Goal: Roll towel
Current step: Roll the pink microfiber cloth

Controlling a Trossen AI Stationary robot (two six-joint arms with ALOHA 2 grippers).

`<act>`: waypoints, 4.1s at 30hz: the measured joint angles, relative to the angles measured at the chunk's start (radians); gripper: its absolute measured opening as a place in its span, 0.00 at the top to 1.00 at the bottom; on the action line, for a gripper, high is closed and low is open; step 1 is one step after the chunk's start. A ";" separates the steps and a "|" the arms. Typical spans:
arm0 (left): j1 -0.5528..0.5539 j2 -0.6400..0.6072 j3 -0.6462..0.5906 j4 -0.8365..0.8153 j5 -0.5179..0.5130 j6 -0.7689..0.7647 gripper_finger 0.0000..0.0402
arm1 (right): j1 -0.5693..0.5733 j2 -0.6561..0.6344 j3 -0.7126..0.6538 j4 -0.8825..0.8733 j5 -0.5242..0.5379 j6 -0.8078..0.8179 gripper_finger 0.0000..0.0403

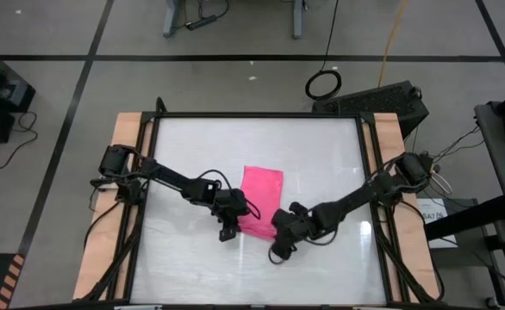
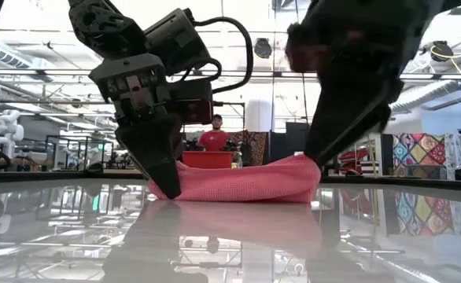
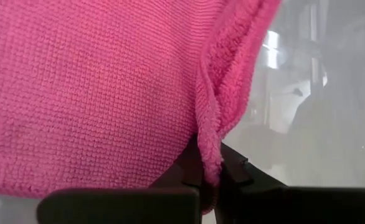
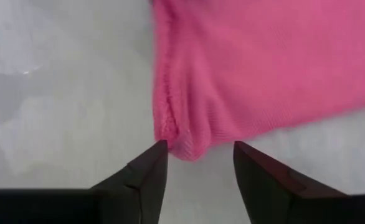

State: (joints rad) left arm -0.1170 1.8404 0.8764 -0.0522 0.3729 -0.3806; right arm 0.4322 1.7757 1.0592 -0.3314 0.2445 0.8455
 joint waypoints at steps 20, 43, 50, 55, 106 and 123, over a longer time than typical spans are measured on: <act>0.069 0.003 -0.002 0.025 0.040 -0.003 0.96 | 0.118 0.058 -0.043 0.090 0.290 -0.341 0.63; 0.078 0.002 -0.001 0.006 0.085 0.022 0.96 | -0.102 0.037 -0.246 0.499 -0.126 -0.007 0.99; 0.076 -0.012 -0.003 -0.003 0.162 0.023 0.96 | -0.166 0.030 -0.253 0.501 -0.273 0.094 0.99; 0.075 -0.048 -0.004 -0.005 0.165 0.050 0.85 | -0.207 0.030 -0.254 0.507 -0.363 0.138 0.99; -0.125 -0.094 0.002 -0.026 -0.317 0.784 0.56 | -0.285 0.030 -0.255 0.510 -0.447 0.208 0.99; -0.090 -0.048 0.002 -0.030 -0.325 0.700 0.60 | -0.294 0.030 -0.254 0.543 -0.482 0.192 0.99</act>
State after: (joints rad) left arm -0.2071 1.7924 0.8787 -0.0820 0.0475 0.3197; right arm 0.1387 1.8061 0.8047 0.2111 -0.2375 1.0376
